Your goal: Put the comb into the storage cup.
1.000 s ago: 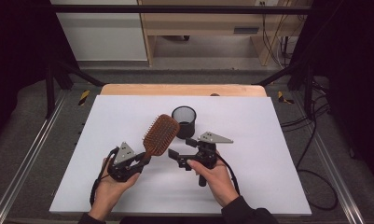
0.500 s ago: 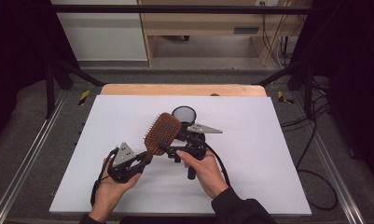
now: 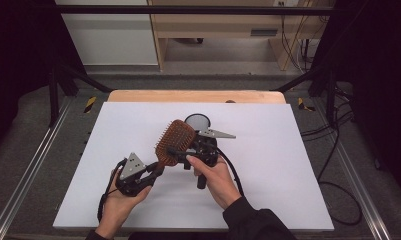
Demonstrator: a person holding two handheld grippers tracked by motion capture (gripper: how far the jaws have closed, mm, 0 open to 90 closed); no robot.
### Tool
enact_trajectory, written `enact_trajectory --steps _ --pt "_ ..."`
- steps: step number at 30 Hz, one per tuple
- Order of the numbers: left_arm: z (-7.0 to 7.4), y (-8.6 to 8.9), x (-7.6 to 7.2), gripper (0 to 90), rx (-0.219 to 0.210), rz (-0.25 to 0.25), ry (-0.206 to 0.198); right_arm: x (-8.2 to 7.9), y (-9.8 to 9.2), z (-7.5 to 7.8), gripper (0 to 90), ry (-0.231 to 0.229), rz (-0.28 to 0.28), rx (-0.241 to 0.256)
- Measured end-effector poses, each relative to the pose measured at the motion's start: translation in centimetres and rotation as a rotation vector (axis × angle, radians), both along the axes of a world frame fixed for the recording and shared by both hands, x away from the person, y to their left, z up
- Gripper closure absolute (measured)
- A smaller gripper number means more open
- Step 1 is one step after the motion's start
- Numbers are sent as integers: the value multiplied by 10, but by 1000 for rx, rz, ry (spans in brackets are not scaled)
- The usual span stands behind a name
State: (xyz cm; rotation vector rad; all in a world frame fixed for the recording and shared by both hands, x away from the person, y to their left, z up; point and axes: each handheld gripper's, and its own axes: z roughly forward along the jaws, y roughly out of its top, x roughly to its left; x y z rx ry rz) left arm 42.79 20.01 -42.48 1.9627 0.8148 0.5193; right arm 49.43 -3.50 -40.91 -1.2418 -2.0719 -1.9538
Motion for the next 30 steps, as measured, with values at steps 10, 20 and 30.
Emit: enact_trajectory --steps 10,20,30 --pt "0 -1 0 727 -1 -2 -3 1 0 1 335 2 11 27" --pt "-1 0 -1 727 -15 2 -12 1 0 2 379 -4 8 46" --pt "-4 0 1 728 -34 0 -19 -4 1 8 479 -4 6 64"
